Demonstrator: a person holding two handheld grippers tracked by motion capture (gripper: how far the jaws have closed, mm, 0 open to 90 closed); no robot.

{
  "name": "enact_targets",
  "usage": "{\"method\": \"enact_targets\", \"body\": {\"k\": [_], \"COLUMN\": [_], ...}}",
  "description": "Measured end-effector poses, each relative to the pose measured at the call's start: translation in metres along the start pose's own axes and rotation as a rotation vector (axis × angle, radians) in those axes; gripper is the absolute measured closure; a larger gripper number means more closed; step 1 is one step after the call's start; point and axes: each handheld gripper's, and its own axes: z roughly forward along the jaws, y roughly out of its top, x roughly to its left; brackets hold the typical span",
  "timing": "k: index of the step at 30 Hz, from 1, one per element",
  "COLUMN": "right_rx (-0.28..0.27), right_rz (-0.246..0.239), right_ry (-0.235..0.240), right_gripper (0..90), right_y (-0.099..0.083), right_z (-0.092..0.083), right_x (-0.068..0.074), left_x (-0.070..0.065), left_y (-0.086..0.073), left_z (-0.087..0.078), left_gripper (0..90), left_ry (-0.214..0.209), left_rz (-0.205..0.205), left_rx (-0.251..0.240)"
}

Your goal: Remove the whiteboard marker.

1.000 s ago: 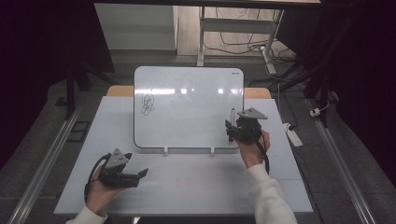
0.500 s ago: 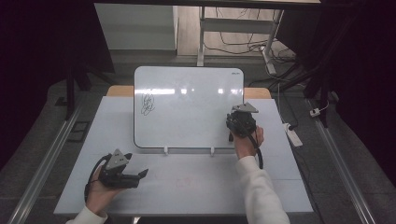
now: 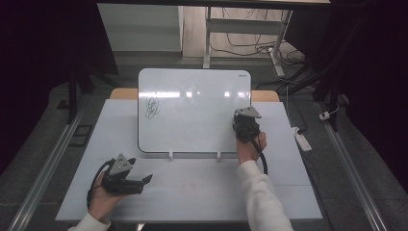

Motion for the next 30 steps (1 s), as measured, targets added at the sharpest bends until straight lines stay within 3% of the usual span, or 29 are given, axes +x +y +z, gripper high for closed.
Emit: {"method": "enact_targets", "body": {"k": [8, 19, 26, 30], "right_rx": [-0.014, -0.157, -0.229, -0.254], "right_rz": [0.013, -0.014, 0.009, 0.012], "right_ry": [0.005, 0.076, 0.207, 0.302], "right_gripper": [80.9, 80.9, 80.9, 80.9], "right_y": [0.000, -0.002, -0.006, -0.008], "right_z": [-0.002, -0.034, -0.053, -0.061], "right_x": [-0.002, -0.009, -0.016, -0.015], "left_x": [0.001, 0.006, 0.007, -0.001], "left_y": [-0.001, -0.004, 0.001, 0.018], "left_z": [0.000, 0.000, 0.001, 0.003], "left_gripper": [15.6, 15.9, 17.2, 18.4], "left_ry": [0.002, 0.008, -0.010, -0.049], "left_rz": [-0.003, -0.028, -0.058, -0.062], "left_rx": [0.001, -0.009, -0.022, -0.030]}}
